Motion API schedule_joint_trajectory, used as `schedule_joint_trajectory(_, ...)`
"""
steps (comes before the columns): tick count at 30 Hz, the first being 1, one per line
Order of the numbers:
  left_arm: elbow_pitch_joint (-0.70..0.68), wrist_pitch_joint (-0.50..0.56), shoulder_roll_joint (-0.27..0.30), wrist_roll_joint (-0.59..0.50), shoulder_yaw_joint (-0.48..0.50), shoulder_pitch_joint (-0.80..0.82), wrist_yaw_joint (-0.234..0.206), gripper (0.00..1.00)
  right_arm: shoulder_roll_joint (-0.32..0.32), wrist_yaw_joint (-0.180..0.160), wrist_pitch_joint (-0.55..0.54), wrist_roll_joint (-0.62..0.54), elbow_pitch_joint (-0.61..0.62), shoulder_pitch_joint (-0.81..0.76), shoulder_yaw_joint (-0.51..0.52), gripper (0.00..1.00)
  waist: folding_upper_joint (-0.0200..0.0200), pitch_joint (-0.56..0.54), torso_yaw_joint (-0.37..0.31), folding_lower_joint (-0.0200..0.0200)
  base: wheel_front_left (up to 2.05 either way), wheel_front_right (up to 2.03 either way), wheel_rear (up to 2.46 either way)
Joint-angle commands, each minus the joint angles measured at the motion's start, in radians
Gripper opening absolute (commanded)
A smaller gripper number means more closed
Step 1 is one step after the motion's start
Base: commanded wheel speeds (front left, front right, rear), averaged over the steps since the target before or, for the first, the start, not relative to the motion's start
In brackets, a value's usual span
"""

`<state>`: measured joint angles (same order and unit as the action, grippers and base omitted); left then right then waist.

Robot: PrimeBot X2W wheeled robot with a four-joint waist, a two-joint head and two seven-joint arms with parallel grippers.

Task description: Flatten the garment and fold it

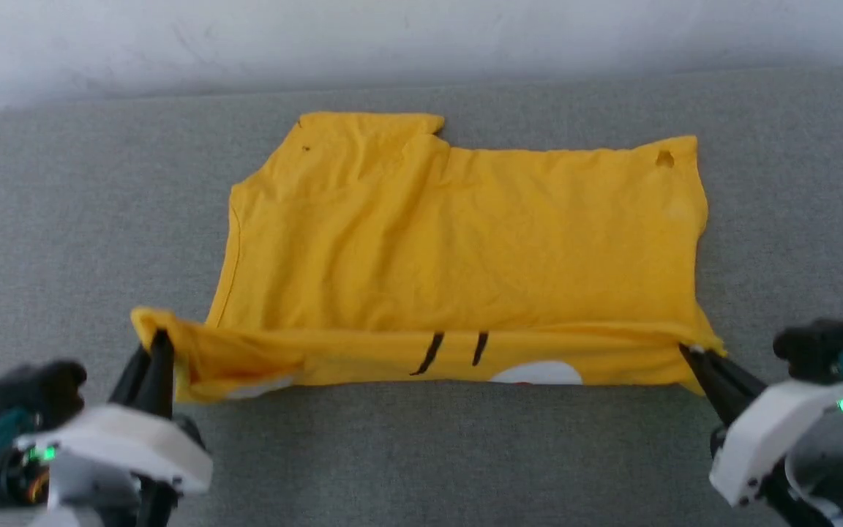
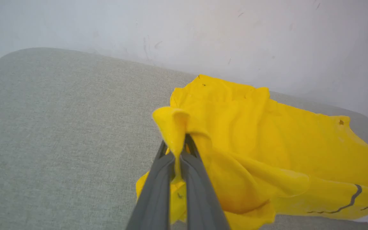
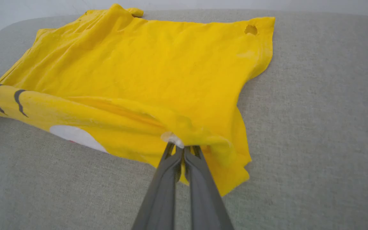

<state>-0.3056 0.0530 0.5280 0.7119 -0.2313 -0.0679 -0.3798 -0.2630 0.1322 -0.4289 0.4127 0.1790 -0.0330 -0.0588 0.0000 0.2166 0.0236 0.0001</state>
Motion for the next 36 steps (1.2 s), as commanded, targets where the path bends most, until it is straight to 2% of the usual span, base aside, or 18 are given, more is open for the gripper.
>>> schedule_joint_trajectory(1,0.022,0.002,0.000,-0.007,-0.005,0.044,0.016,0.00,-0.006,-0.002,-0.004,-0.009,-0.016,0.036,-0.008,0.00,0.0000,0.034,-0.002,-0.0001,0.00,0.00,0.00)
schedule_joint_trajectory(9,0.302,-0.002,-0.054,0.018,-0.060,0.323,0.149,0.00,-0.040,-0.002,-0.005,-0.004,-0.213,0.284,-0.107,0.00,0.0000,0.117,-0.015,-0.0001,0.00,0.00,0.00)
schedule_joint_trajectory(11,0.370,-0.027,-0.073,0.019,-0.064,0.369,0.171,0.00,-0.037,-0.002,0.024,0.005,-0.264,0.330,-0.128,0.15,0.0000,0.131,-0.017,-0.0001,0.00,0.00,0.00)
schedule_joint_trajectory(13,0.434,-0.049,-0.092,0.022,-0.068,0.402,0.190,0.00,-0.040,-0.002,0.057,0.000,-0.316,0.364,-0.148,0.38,0.0000,0.139,-0.017,-0.0001,0.00,0.00,0.00)
schedule_joint_trajectory(14,0.462,-0.060,-0.104,0.026,-0.069,0.415,0.198,0.00,-0.038,-0.002,0.076,0.002,-0.341,0.376,-0.157,0.82,0.0000,0.142,-0.016,-0.0001,0.00,0.00,0.00)
schedule_joint_trajectory(15,0.489,-0.066,-0.117,0.034,-0.072,0.424,0.208,0.00,-0.037,-0.002,0.095,0.006,-0.363,0.384,-0.167,1.00,0.0000,0.143,-0.014,-0.0001,0.00,0.00,0.00)
schedule_joint_trajectory(16,0.513,-0.074,-0.127,0.038,-0.075,0.432,0.217,0.13,-0.037,-0.002,0.115,0.007,-0.383,0.391,-0.176,1.00,0.0000,0.142,-0.012,-0.0001,0.00,0.00,0.00)
schedule_joint_trajectory(17,0.533,-0.085,-0.137,0.043,-0.075,0.439,0.224,0.59,-0.038,-0.002,0.136,0.007,-0.400,0.395,-0.185,1.00,0.0000,0.140,-0.011,-0.0001,0.00,0.00,0.00)
schedule_joint_trajectory(18,0.553,-0.095,-0.148,0.049,-0.075,0.443,0.232,1.00,-0.039,-0.002,0.159,0.007,-0.413,0.395,-0.192,1.00,0.0000,0.136,-0.008,-0.0001,0.00,0.00,0.00)
schedule_joint_trajectory(22,0.595,-0.131,-0.161,0.058,-0.073,0.443,0.255,1.00,-0.036,-0.002,0.269,-0.002,-0.419,0.366,-0.195,1.00,0.0000,0.100,0.001,-0.0001,0.00,0.00,0.00)
schedule_joint_trajectory(23,0.591,-0.135,-0.150,0.065,-0.064,0.429,0.259,1.00,-0.029,-0.002,0.321,-0.016,-0.398,0.337,-0.185,1.00,0.0000,0.076,0.000,-0.0001,0.00,0.00,0.00)
schedule_joint_trajectory(25,0.573,-0.109,-0.126,0.072,-0.061,0.406,0.259,1.00,-0.018,-0.002,0.359,-0.029,-0.368,0.300,-0.169,1.00,0.0000,0.050,-0.003,-0.0001,0.00,0.00,0.00)
schedule_joint_trajectory(31,0.442,0.059,-0.006,0.091,-0.064,0.330,0.237,1.00,0.029,-0.002,0.396,-0.076,-0.242,0.172,-0.094,1.00,0.0000,-0.008,-0.012,-0.0001,0.00,0.00,0.00)
schedule_joint_trajectory(36,0.336,0.249,0.109,0.121,-0.062,0.251,0.186,1.00,0.066,-0.002,0.360,-0.110,-0.146,0.115,-0.069,1.00,0.0000,-0.019,-0.046,-0.0001,0.00,0.00,0.00)
